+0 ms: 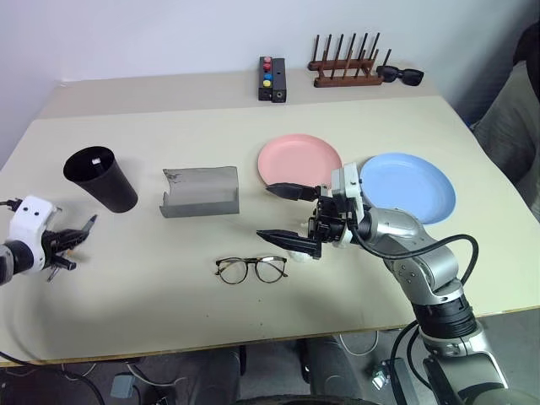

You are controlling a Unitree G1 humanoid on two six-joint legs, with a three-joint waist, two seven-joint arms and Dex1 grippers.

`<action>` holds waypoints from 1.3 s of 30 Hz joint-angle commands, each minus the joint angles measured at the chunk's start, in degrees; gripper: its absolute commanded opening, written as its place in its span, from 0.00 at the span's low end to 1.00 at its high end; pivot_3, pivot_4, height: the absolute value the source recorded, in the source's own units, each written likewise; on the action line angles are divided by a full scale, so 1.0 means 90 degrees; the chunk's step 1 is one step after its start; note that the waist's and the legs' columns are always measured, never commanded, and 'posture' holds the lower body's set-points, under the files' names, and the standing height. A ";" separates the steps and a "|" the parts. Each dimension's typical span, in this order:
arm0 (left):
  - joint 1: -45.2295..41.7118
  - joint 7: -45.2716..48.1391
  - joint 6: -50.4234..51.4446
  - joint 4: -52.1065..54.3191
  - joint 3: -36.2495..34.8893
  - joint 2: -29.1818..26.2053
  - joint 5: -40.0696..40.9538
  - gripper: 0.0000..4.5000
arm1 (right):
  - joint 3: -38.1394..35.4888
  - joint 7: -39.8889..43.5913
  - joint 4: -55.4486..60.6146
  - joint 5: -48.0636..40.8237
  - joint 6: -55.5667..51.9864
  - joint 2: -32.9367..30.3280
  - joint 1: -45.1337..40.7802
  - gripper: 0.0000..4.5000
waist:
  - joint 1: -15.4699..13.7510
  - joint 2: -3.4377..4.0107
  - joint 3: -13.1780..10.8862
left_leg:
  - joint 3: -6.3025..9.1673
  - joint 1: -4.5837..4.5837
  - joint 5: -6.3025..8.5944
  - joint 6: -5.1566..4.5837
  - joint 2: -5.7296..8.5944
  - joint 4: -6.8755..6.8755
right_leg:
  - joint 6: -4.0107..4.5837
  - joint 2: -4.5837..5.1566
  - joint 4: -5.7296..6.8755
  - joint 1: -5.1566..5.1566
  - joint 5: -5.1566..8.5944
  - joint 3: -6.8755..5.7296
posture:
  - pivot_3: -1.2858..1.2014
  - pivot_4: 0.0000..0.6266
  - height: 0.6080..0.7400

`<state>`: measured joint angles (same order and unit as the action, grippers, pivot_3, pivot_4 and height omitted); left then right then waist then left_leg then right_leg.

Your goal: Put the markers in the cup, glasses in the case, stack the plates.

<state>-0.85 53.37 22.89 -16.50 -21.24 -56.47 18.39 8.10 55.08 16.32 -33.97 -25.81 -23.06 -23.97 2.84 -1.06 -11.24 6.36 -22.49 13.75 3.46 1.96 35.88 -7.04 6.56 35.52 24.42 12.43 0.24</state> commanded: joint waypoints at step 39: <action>-0.3157 -0.3963 -0.4236 0.0012 -0.0801 0.3112 -0.0124 0.01 | -0.0031 -0.0685 -0.0006 -0.0426 0.0200 0.1455 -0.0675 1.00 | -0.0218 -0.0009 0.0003 | 0.0015 -0.0001 -0.0003 0.0003 0.0005 0.0026 | 0.0001 -0.0012 -0.0007 -0.0025 -0.0011 -0.0016 | 0.52 0.24 0.95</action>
<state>-28.55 17.43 -13.13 -16.54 -28.51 -28.33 16.96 8.12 48.76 14.27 -36.70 -24.27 -10.22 -29.71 0.87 -1.15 -11.21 6.50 -22.50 13.72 3.48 2.00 36.11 -7.04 6.46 35.46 24.19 12.34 0.10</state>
